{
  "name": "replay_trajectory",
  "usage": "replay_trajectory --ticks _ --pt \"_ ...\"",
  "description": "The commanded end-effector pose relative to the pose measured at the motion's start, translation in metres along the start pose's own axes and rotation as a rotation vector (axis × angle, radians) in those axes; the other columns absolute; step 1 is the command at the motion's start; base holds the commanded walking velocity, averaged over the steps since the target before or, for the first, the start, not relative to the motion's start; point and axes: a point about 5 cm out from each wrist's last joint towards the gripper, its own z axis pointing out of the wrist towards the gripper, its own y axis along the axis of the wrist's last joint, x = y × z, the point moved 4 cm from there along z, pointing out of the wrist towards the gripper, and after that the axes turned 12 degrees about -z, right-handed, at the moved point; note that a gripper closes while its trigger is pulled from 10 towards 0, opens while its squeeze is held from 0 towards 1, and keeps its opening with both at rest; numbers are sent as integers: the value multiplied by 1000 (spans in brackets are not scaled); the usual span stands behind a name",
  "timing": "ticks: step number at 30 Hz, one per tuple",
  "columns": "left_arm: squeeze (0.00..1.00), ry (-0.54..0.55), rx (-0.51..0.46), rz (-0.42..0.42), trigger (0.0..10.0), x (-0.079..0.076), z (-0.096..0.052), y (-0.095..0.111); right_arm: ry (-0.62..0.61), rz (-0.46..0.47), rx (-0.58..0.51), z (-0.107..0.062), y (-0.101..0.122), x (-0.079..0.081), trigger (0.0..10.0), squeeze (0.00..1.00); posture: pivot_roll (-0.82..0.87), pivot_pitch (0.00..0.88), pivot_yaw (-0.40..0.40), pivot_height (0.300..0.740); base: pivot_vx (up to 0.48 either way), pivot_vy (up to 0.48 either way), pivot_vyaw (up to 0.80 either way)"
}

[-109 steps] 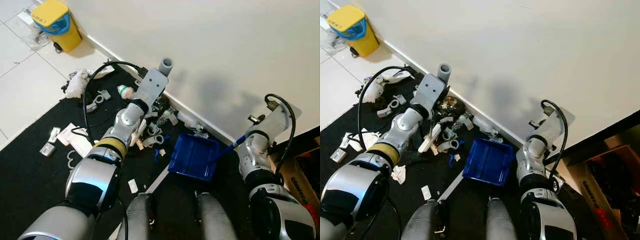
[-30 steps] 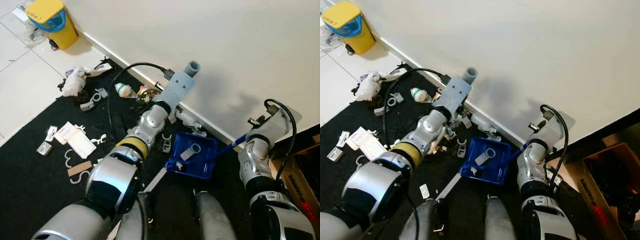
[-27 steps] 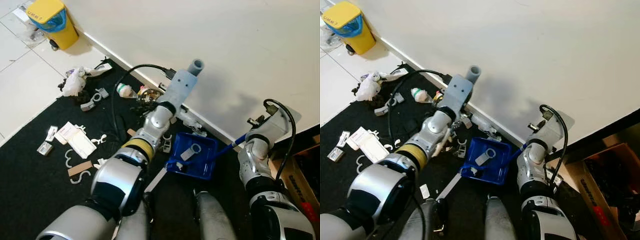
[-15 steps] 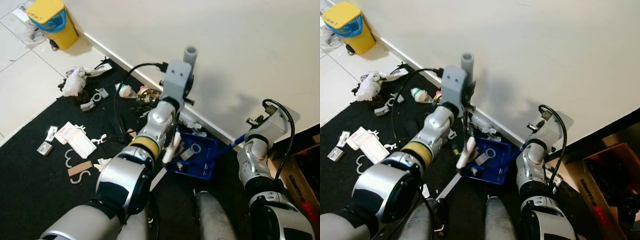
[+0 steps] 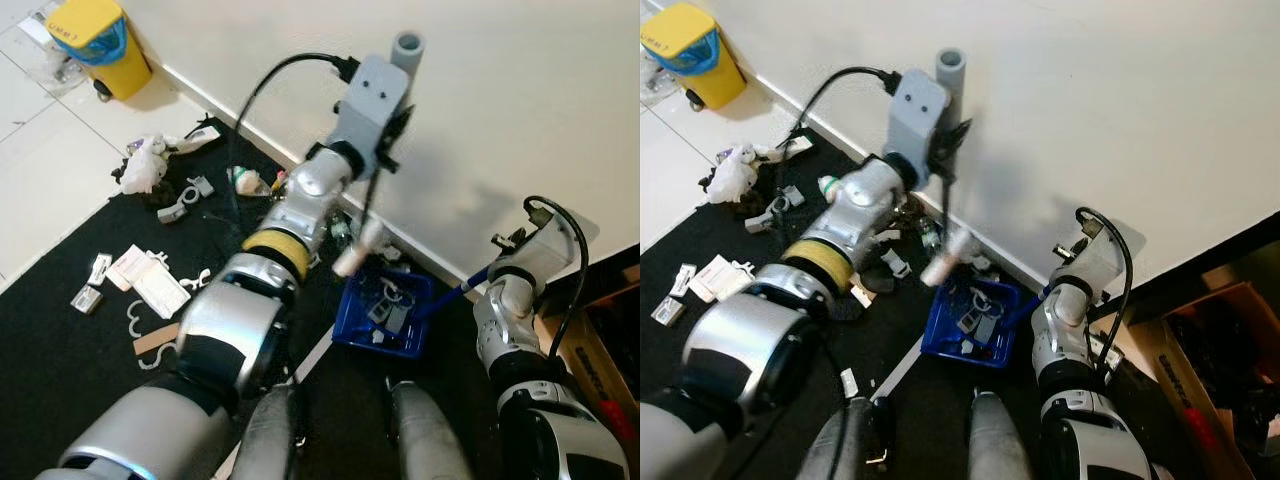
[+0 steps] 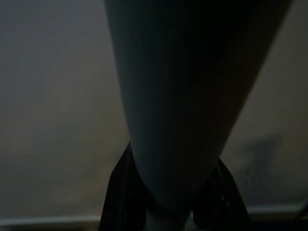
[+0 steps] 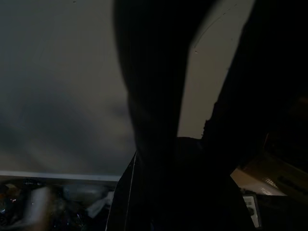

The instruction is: Sweep floor

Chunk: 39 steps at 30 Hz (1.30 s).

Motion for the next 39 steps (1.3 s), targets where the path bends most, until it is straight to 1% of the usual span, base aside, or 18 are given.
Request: replay_trajectory --ticks 1,3,6,12,17,19,20,21,22,26,28,31,33,34,36,37,38,39 --pt "0 -7 38 43 10000 5 -5 -9 7 -19 104 -9 -28 -2 10000 0 -66 286 29 740 0 0 0" --pt "0 34 73 114 10000 20 -13 -16 11 -20 103 -9 -28 0 10000 0 -68 287 27 740 0 0 0" --pt "0 89 79 133 10000 32 -21 -24 9 -25 96 -9 -26 1 10000 0 -71 293 23 740 0 0 0" --pt "0 111 70 151 10000 31 -25 -31 -13 -48 84 -8 -24 -3 10000 0 -82 304 21 740 0 0 0" --pt "0 117 113 203 10000 14 -31 -56 -145 -107 72 -11 -26 -24 10000 0 -118 328 25 740 0 0 0" --pt "0 117 113 203 10000 14 -31 -56 -145 -107 72 -11 -26 -24 10000 0 -118 328 25 740 0 0 0" --pt "0 90 120 221 10000 1 -31 -63 -172 -130 85 -15 -32 -29 10000 0 -122 333 25 740 0 0 0" --pt "0 90 120 221 10000 1 -31 -63 -172 -130 85 -15 -32 -29 10000 0 -122 333 25 740 0 0 0" --pt "0 62 122 224 10000 -12 -30 -68 -175 -136 98 -19 -37 -29 10000 0 -122 333 23 740 0 0 0" --pt "0 25 121 226 10000 -27 -28 -71 -171 -134 107 -20 -39 -29 10000 0 -123 336 22 740 0 0 0" --pt "0 -29 120 205 10000 -48 -27 -76 -170 -135 106 -20 -38 -27 10000 0 -126 336 25 740 0 0 0" --pt "0 -41 116 181 10000 -56 -26 -77 -172 -135 104 -20 -37 -27 10000 0 -128 336 25 740 0 0 0" --pt "0 -21 101 87 10000 -68 -24 -77 -179 -135 101 -20 -36 -27 10000 0 -129 336 28 740 0 0 0" --pt "0 -21 101 87 10000 -68 -24 -77 -179 -135 101 -20 -36 -27 10000 0 -129 336 28 740 0 0 0" --pt "0 6 95 0 10000 -76 -22 -78 -184 -134 99 -20 -35 -29 10000 0 -130 336 30 740 0 0 0" --pt "0 6 95 0 10000 -76 -22 -78 -184 -134 99 -20 -35 -29 10000 0 -130 336 30 740 0 0 0" --pt "0 6 107 -102 10000 -86 -22 -81 -184 -130 97 -20 -35 -29 10000 0 -130 335 32 740 0 0 0" --pt "0 6 107 -102 10000 -86 -22 -81 -184 -130 97 -20 -35 -29 10000 0 -130 335 32 740 0 0 0"
